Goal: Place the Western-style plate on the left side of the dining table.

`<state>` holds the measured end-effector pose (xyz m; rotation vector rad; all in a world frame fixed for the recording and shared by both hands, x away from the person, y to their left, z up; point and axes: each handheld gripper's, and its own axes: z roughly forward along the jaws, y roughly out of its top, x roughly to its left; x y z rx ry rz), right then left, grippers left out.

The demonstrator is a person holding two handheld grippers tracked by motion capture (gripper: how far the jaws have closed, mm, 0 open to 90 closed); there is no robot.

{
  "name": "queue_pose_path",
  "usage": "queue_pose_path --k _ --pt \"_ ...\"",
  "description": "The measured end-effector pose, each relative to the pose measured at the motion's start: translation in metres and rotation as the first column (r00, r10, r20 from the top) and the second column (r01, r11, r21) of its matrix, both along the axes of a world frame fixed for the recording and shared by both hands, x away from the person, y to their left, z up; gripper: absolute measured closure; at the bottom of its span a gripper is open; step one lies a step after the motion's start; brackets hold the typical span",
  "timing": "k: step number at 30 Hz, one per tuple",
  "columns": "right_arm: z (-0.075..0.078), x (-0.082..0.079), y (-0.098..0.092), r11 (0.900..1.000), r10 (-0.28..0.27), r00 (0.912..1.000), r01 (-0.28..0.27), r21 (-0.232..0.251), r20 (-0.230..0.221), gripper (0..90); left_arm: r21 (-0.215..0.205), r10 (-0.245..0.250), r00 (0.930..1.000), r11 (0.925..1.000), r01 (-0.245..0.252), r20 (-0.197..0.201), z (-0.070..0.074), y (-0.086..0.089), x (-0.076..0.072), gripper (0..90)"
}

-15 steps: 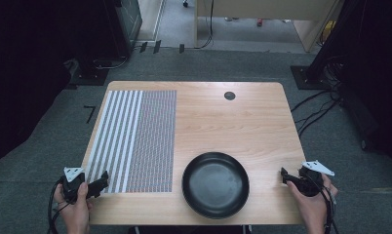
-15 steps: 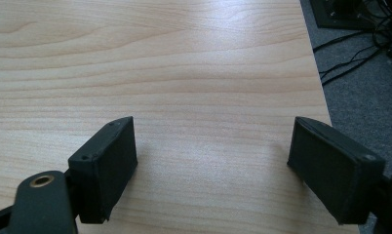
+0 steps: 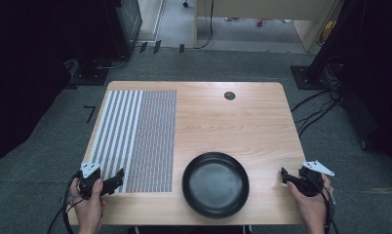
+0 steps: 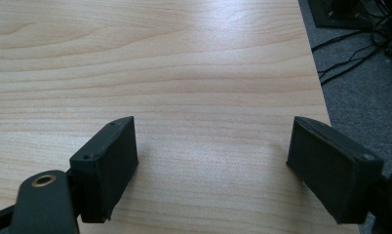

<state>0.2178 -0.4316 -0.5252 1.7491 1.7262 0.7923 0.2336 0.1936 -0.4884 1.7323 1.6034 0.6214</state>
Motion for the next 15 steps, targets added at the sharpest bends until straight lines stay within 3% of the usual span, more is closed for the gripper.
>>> queue_pose_path --k 4,10,15 --pt "0.0 0.0 0.0 1.0 -0.005 1.0 0.005 0.002 0.0 18.5 0.003 -0.045 0.9987 0.999 0.045 0.025 0.013 -0.02 0.004 13.5" --pt "0.0 -0.001 0.001 1.0 -0.012 0.9999 0.012 0.001 0.003 18.9 -0.028 -0.072 0.9948 0.9969 0.074 0.072 0.035 -0.044 0.012 13.5" --pt "0.0 -0.001 0.001 1.0 -0.013 0.9999 0.013 0.001 0.002 18.9 -0.028 -0.111 0.9885 0.993 0.114 0.103 0.043 -0.06 0.012 13.5"
